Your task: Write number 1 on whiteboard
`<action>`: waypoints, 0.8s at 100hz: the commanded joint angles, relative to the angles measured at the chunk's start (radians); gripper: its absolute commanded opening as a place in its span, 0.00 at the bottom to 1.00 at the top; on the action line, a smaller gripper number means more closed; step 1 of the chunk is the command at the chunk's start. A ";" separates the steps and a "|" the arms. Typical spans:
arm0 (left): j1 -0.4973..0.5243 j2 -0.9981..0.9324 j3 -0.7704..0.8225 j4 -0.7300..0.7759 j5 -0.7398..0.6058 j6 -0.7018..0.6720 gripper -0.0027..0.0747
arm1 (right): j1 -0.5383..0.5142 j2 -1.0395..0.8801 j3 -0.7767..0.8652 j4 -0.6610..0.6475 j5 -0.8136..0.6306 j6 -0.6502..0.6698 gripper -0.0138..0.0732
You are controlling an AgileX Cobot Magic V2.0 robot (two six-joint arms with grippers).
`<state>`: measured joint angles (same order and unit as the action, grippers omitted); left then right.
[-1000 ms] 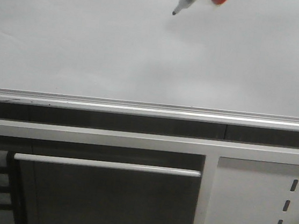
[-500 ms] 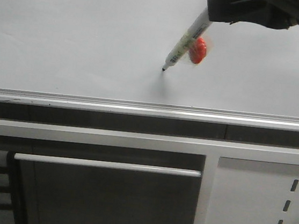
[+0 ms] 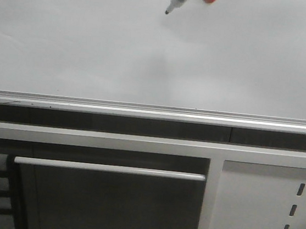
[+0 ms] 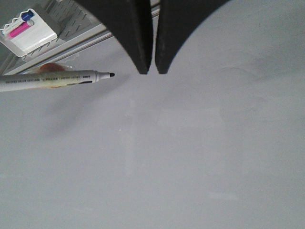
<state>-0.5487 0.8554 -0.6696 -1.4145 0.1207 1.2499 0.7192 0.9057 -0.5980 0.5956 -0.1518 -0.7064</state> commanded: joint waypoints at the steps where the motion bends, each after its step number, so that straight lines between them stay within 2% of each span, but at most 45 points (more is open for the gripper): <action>1: 0.003 -0.011 -0.025 -0.008 -0.008 -0.004 0.01 | -0.017 -0.008 -0.037 -0.018 -0.077 -0.004 0.11; 25: 0.003 -0.011 -0.025 -0.008 -0.008 -0.004 0.01 | -0.058 0.074 -0.037 -0.018 -0.152 -0.004 0.11; 49: 0.003 -0.011 -0.025 -0.008 -0.008 -0.004 0.01 | -0.076 0.215 -0.037 -0.018 -0.151 -0.004 0.11; 64: 0.003 -0.011 -0.025 -0.008 -0.001 -0.004 0.01 | -0.061 0.171 -0.038 -0.018 -0.021 -0.004 0.11; 80: 0.001 0.009 -0.025 -0.007 0.092 -0.002 0.01 | -0.051 0.014 -0.041 -0.018 0.134 -0.004 0.11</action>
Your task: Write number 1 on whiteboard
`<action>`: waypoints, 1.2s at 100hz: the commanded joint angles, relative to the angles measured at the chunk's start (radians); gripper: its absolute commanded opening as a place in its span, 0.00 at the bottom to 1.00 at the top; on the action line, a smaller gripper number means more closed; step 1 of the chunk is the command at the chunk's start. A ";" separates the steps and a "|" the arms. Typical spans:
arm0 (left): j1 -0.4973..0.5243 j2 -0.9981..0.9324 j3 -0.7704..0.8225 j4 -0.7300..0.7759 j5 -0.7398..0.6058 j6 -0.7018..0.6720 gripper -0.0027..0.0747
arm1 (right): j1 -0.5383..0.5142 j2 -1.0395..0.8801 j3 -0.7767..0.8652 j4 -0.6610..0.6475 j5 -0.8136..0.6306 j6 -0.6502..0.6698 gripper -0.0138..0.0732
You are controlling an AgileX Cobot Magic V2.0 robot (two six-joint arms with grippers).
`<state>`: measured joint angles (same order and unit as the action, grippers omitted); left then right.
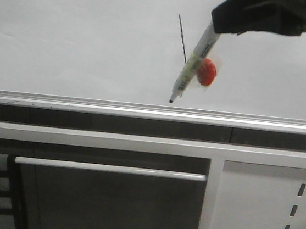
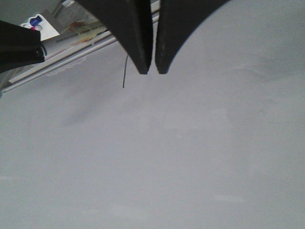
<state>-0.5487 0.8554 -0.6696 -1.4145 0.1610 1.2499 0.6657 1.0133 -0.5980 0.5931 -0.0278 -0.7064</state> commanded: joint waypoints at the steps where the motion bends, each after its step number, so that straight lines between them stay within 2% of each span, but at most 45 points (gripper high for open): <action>1: 0.001 0.013 -0.025 -0.007 0.062 -0.002 0.01 | 0.003 -0.108 -0.043 -0.016 0.028 -0.004 0.11; 15: 0.001 0.088 -0.027 -0.011 0.228 0.029 0.01 | -0.003 -0.214 -0.078 -0.014 0.191 0.000 0.11; 23: -0.011 0.137 -0.027 -0.044 0.320 0.079 0.03 | -0.006 -0.241 -0.100 0.000 0.236 0.004 0.11; 33: -0.049 0.194 -0.033 -0.072 0.373 0.130 0.19 | -0.015 -0.241 -0.139 0.018 0.291 0.004 0.11; 43: -0.106 0.234 -0.054 -0.056 0.374 0.135 0.44 | -0.022 -0.211 -0.187 0.020 0.380 0.007 0.11; 48: -0.134 0.251 -0.066 -0.051 0.374 0.155 0.51 | -0.024 -0.189 -0.210 0.020 0.413 0.007 0.11; 52: -0.157 0.263 -0.077 -0.051 0.371 0.171 0.54 | -0.024 -0.171 -0.226 0.022 0.430 0.007 0.11; 64: -0.200 0.285 -0.088 -0.050 0.342 0.210 0.53 | -0.024 -0.123 -0.288 0.022 0.501 0.007 0.11; 95: -0.204 0.289 -0.088 -0.050 0.316 0.262 0.52 | -0.024 -0.073 -0.358 0.050 0.577 0.007 0.11; 120: -0.204 0.289 -0.088 -0.050 0.318 0.307 0.38 | -0.024 -0.073 -0.358 0.082 0.616 0.000 0.11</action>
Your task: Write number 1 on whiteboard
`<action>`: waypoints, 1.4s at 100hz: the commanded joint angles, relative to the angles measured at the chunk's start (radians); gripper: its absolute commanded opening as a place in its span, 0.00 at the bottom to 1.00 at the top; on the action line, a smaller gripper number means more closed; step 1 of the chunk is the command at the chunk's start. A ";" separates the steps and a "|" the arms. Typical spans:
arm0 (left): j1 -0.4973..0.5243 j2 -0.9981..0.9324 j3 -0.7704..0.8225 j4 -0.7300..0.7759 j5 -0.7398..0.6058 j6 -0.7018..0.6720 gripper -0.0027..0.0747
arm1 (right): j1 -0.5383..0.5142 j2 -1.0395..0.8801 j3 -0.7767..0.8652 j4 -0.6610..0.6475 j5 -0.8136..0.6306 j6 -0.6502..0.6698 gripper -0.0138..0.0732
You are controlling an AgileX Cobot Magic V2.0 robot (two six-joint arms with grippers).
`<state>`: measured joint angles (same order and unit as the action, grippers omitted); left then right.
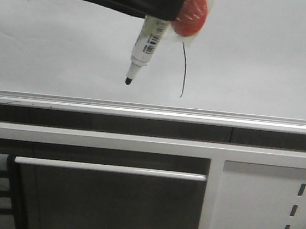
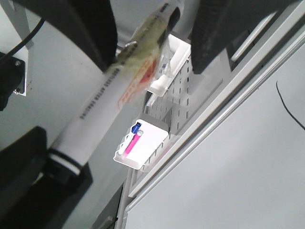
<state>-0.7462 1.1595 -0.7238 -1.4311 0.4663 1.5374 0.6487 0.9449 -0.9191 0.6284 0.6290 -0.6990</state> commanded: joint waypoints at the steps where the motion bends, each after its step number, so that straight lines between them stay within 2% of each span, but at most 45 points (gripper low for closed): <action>1: -0.006 -0.015 -0.034 -0.034 0.012 0.022 0.38 | -0.007 -0.004 -0.037 0.049 -0.041 -0.007 0.11; 11: -0.006 -0.015 -0.034 -0.034 0.012 0.027 0.32 | -0.007 -0.004 -0.037 0.074 -0.036 -0.014 0.11; 43: -0.006 -0.015 -0.034 -0.034 0.012 0.036 0.29 | -0.007 -0.004 -0.037 0.141 -0.025 -0.061 0.11; 53: -0.006 -0.015 -0.034 -0.034 0.012 0.036 0.17 | -0.007 -0.004 -0.037 0.142 -0.027 -0.061 0.11; 60: -0.006 -0.015 -0.034 -0.034 0.011 0.036 0.01 | -0.007 -0.004 -0.037 0.142 -0.022 -0.061 0.12; 62: -0.006 -0.015 -0.034 -0.032 0.011 0.036 0.01 | -0.007 -0.004 -0.037 0.142 -0.019 -0.061 0.12; 70: -0.006 -0.015 -0.034 -0.032 0.005 0.036 0.01 | -0.007 -0.004 -0.037 0.142 -0.015 -0.061 0.20; 83: -0.006 -0.017 -0.034 -0.032 -0.027 0.032 0.01 | -0.015 -0.006 -0.037 0.142 -0.023 -0.041 0.43; 93: -0.006 -0.028 -0.033 -0.034 -0.086 0.013 0.01 | -0.056 -0.008 -0.037 0.118 -0.046 0.010 0.53; 106: -0.006 -0.060 -0.011 -0.050 -0.185 -0.034 0.01 | -0.154 -0.016 -0.037 0.105 -0.045 0.061 0.53; 118: -0.006 -0.095 0.033 -0.150 -0.330 -0.032 0.01 | -0.236 -0.021 -0.033 0.105 -0.021 0.085 0.53; 130: -0.006 -0.120 0.052 -0.203 -0.543 -0.032 0.01 | -0.265 -0.030 -0.033 0.105 -0.004 0.085 0.53; 140: -0.006 -0.125 0.042 -0.203 -0.646 -0.038 0.01 | -0.265 -0.030 -0.033 0.105 -0.008 0.085 0.53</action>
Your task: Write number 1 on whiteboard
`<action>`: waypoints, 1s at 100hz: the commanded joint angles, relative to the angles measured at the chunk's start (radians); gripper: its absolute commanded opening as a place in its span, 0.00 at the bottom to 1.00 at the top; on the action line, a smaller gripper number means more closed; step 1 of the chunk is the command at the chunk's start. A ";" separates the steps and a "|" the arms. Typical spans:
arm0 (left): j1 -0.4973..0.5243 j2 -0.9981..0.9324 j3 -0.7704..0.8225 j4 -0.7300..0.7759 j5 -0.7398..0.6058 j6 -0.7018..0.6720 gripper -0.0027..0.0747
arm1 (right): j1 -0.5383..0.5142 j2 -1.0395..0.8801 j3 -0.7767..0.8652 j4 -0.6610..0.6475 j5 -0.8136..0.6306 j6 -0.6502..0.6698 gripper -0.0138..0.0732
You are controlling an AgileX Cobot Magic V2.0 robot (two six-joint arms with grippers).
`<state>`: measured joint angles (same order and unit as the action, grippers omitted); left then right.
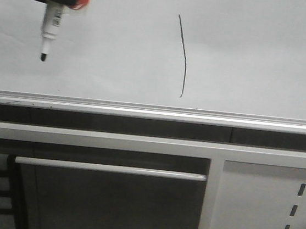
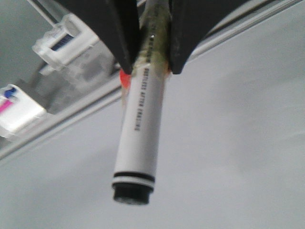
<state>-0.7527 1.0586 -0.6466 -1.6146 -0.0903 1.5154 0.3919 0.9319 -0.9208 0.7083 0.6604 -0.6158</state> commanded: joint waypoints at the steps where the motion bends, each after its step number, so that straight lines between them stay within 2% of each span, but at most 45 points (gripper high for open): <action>1: 0.000 -0.024 -0.037 -0.020 -0.094 -0.015 0.01 | -0.009 -0.017 -0.031 0.025 -0.039 0.002 0.53; 18: 0.000 0.010 -0.063 0.002 -0.200 -0.029 0.01 | -0.009 -0.017 -0.031 0.025 -0.054 0.002 0.53; 36: 0.000 0.070 -0.107 0.216 -0.222 -0.232 0.01 | -0.009 -0.017 -0.031 0.025 -0.054 0.002 0.53; 44: 0.000 0.094 -0.118 0.290 -0.274 -0.322 0.01 | -0.009 -0.017 -0.031 0.025 -0.050 0.002 0.53; 54: 0.000 0.116 -0.120 0.340 -0.331 -0.391 0.01 | -0.009 -0.017 -0.031 0.025 -0.048 0.002 0.53; 83: 0.000 0.168 -0.120 0.481 -0.386 -0.566 0.01 | -0.009 -0.017 -0.031 0.025 -0.050 0.002 0.53; 100: 0.000 0.208 -0.120 0.509 -0.444 -0.616 0.01 | -0.009 -0.017 -0.031 0.025 -0.050 0.002 0.53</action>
<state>-0.7510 1.2640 -0.7318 -1.1506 -0.4404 0.9333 0.3900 0.9319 -0.9208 0.7083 0.6604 -0.6121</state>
